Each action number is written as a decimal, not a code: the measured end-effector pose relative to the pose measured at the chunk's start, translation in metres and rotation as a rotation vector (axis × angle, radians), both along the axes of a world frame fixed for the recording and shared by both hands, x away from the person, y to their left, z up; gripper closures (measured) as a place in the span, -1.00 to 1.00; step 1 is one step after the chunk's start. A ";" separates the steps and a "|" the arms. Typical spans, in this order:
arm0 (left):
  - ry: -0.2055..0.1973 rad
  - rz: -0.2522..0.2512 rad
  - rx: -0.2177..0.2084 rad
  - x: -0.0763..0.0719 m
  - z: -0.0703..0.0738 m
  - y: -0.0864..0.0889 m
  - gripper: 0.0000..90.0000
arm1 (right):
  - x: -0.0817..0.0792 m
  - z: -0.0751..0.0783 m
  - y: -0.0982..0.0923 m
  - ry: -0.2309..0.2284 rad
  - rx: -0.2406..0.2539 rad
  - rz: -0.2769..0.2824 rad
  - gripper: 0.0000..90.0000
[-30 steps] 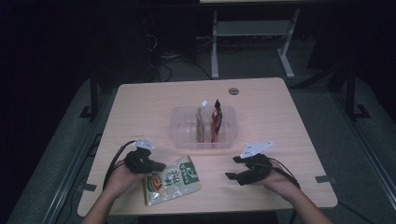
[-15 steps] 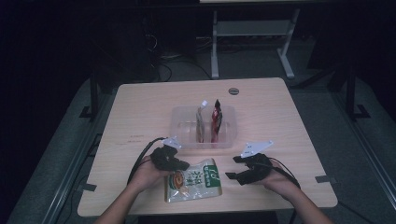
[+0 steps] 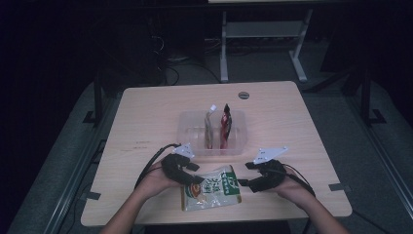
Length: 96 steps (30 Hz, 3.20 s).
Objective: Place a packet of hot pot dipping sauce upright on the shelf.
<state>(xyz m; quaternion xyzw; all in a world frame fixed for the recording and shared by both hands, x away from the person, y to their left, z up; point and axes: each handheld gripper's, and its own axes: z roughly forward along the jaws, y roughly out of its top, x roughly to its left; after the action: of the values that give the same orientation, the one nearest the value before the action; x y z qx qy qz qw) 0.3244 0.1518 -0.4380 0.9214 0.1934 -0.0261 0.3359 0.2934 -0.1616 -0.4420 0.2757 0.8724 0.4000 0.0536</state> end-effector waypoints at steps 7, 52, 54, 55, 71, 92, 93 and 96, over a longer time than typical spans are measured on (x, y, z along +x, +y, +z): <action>-0.008 -0.061 0.068 -0.006 -0.016 -0.003 -0.55 | 0.000 0.000 0.001 -0.009 -0.001 0.007 -0.31; -0.020 0.009 -0.085 -0.005 0.006 0.016 1.00 | 0.009 0.013 -0.007 0.064 0.054 0.008 -0.70; -0.034 0.007 -0.094 -0.006 0.011 0.017 1.00 | 0.009 0.014 -0.006 0.067 0.053 0.012 -0.70; -0.037 0.010 -0.105 -0.007 0.013 0.018 1.00 | 0.010 0.014 -0.005 0.070 0.057 0.014 -0.69; -0.109 0.044 -0.212 -0.012 0.043 0.043 1.00 | 0.044 0.033 0.036 0.075 0.195 0.115 -0.67; -0.153 0.028 -0.262 -0.018 0.053 0.040 1.00 | 0.053 0.018 0.049 0.201 0.296 0.254 0.01; -0.152 0.029 -0.265 -0.018 0.052 0.040 1.00 | 0.053 0.018 0.049 0.202 0.305 0.259 0.06; -0.151 0.025 -0.264 -0.018 0.052 0.040 1.00 | 0.052 0.019 0.049 0.200 0.318 0.261 0.20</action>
<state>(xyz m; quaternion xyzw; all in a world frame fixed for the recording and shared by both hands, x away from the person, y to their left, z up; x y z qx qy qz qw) 0.3065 0.1917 -0.3861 0.8662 0.1741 0.0223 0.4679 0.3453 -0.1124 -0.4225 0.2035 0.8277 0.5067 -0.1293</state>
